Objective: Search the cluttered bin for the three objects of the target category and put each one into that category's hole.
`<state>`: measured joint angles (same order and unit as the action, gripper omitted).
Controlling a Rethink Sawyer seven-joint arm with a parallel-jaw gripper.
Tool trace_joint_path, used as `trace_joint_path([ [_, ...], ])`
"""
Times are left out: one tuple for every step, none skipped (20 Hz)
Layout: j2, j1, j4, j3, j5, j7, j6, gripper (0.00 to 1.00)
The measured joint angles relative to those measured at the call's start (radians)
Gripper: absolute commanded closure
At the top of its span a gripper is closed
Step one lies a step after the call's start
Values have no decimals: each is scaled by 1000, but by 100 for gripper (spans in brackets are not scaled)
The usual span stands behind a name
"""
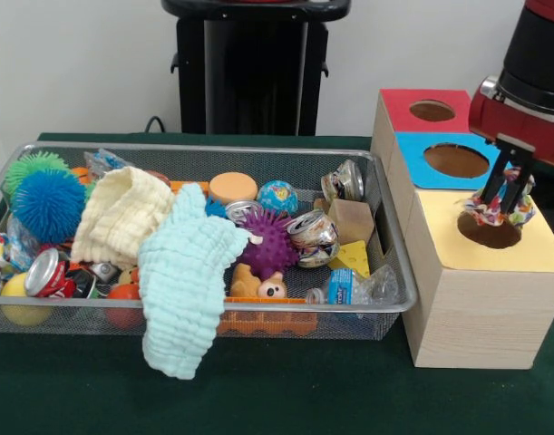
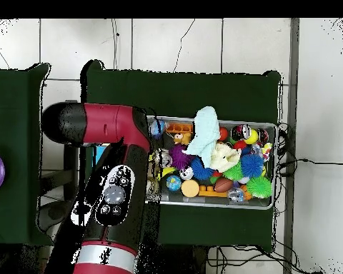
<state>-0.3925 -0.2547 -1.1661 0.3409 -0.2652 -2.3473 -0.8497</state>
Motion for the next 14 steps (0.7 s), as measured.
trace_joint_path([
  [1, 0, 0, 2, 0, 0, 1, 100],
  [4, 0, 0, 6, 0, 0, 4, 100],
  [7, 1, 0, 10, 1, 0, 8, 100],
  [10, 2, 0, 12, 1, 0, 11, 100],
  [13, 4, 0, 15, 1, 0, 14, 100],
  [19, 6, 0, 18, 2, 0, 20, 100],
  [23, 7, 0, 20, 2, 0, 22, 100],
  [27, 7, 0, 23, 2, 0, 25, 100],
  [32, 7, 1, 25, 2, 0, 26, 100],
  [36, 7, 2, 26, 1, 0, 26, 100],
  [41, 6, 5, 29, 1, 0, 26, 100],
  [47, 5, 12, 32, 1, 0, 27, 100],
  [51, 4, 17, 34, 0, 0, 27, 100],
  [56, 3, 21, 36, -2, 0, 27, 100],
])
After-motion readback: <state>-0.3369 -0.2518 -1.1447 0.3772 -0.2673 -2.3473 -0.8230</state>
